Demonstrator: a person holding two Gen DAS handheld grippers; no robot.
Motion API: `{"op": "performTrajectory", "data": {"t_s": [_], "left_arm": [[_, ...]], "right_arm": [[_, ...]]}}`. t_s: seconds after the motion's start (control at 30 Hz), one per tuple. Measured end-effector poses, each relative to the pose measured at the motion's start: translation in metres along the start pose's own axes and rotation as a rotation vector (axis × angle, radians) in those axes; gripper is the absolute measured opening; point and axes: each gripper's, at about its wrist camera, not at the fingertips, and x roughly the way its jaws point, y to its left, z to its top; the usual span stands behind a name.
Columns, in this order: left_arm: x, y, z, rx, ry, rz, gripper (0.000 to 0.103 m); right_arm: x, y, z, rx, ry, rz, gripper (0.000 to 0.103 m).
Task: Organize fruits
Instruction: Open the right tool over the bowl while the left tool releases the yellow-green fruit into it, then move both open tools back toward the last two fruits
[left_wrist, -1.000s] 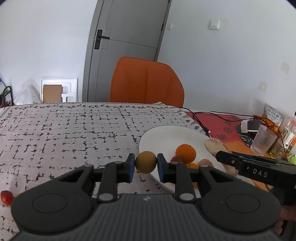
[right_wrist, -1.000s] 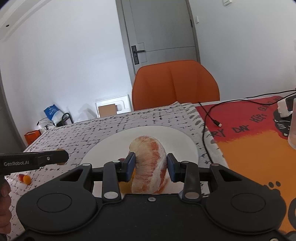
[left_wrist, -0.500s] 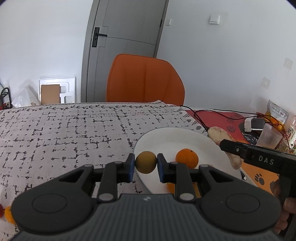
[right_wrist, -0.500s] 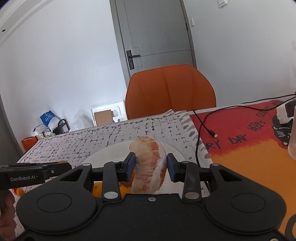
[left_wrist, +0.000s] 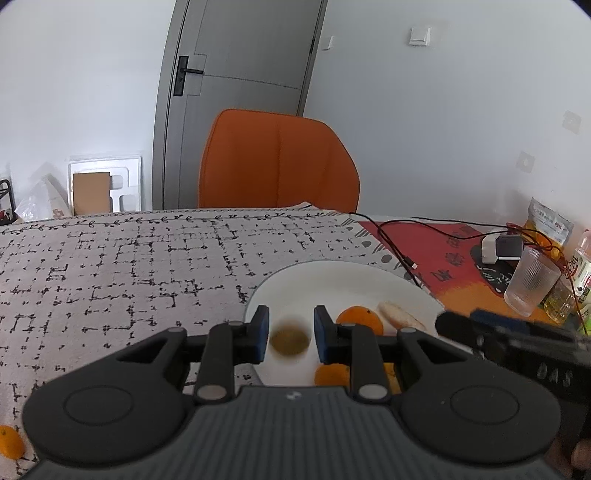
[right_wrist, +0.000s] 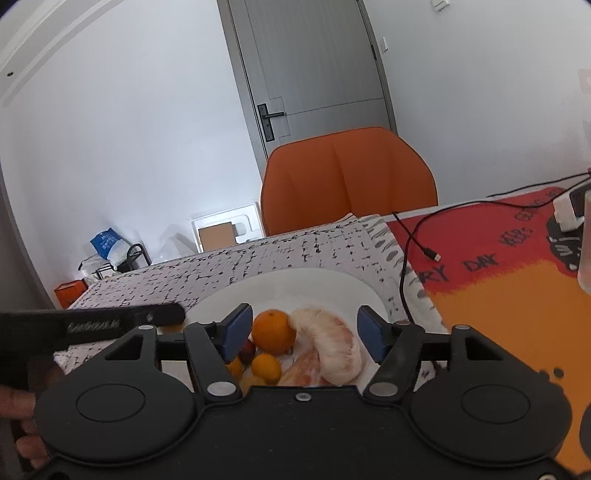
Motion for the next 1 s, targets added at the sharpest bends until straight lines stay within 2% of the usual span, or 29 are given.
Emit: {"op": "performTrajectory", "data": {"t_s": [0.13,0.23,0.3,0.43,0.57,1.0], "left_arm": [[-0.002,-0.003,0.0,0.011,0.005,0.015,0.035],[-0.007,0.001,-0.006,-0.001,0.013,0.025,0.042],[-0.013,0.005,-0.009,-0.007,0.015,0.041,0.053],[-0.025,0.013,-0.013,-0.019,0.009,0.065,0.062],[-0.04,0.022,-0.018,-0.052,-0.006,0.078,0.088],[-0.085,0.054,-0.027,-0.11,-0.059,0.176,0.092]], "right_arm": [[-0.005,0.003,-0.007,0.002,0.012,0.01,0.07],[-0.006,0.005,-0.012,0.012,0.02,0.017,0.07],[-0.007,0.006,-0.015,0.015,0.025,0.022,0.071],[-0.009,0.009,-0.018,0.02,0.029,0.03,0.071],[-0.012,0.014,-0.02,0.018,0.023,0.038,0.077],[-0.024,0.041,-0.025,-0.003,0.008,0.063,0.097]]}}
